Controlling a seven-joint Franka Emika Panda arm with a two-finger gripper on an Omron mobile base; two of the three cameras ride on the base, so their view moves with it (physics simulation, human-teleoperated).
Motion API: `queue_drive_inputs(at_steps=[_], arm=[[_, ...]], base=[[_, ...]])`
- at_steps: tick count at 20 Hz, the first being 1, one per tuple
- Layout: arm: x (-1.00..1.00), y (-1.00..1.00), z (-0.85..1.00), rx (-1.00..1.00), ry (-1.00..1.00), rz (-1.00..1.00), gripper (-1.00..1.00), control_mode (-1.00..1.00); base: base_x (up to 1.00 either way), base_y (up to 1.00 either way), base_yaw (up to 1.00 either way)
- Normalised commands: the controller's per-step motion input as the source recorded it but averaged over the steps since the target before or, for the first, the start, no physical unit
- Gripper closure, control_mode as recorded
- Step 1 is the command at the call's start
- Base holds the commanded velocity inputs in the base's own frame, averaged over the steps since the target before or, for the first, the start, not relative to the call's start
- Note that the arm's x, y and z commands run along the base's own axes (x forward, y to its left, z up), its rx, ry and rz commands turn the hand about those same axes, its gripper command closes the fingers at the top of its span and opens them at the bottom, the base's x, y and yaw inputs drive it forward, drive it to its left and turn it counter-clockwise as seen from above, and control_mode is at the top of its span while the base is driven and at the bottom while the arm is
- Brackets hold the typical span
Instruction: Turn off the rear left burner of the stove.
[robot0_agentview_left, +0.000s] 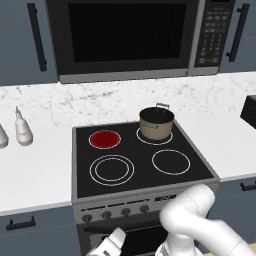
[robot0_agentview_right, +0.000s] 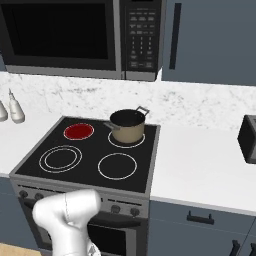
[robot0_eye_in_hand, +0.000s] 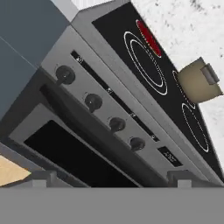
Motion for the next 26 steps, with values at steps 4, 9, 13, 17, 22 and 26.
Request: queue_drive_inputs(at_steps=[4, 9, 13, 17, 22, 26], arm=[[-0.01, -0.24, -0.12, 0.09, -0.52, -0.01, -1.00, -1.00], [0.37, -0.21, 0.00, 0.26, -0.26, -0.03, -1.00, -1.00], [0.80, 0.00, 0.00, 0.13, 0.00, 0.00, -1.00, -1.00], [0.57, 0.00, 0.00, 0.00, 0.00, 0.00, -1.00, -1.00], [0.18, -0.05, -0.13, 0.00, -0.01, 0.04, -1.00, -1.00], [0.01, -0.23, -0.14, 0.00, -0.05, 0.07, -1.00, -1.00]], base=[[0.00, 0.00, 0.00], [0.00, 0.00, 0.00], [0.00, 0.00, 0.00], [0.00, 0.00, 0.00], [0.00, 0.00, 0.00], [0.00, 0.00, 0.00]])
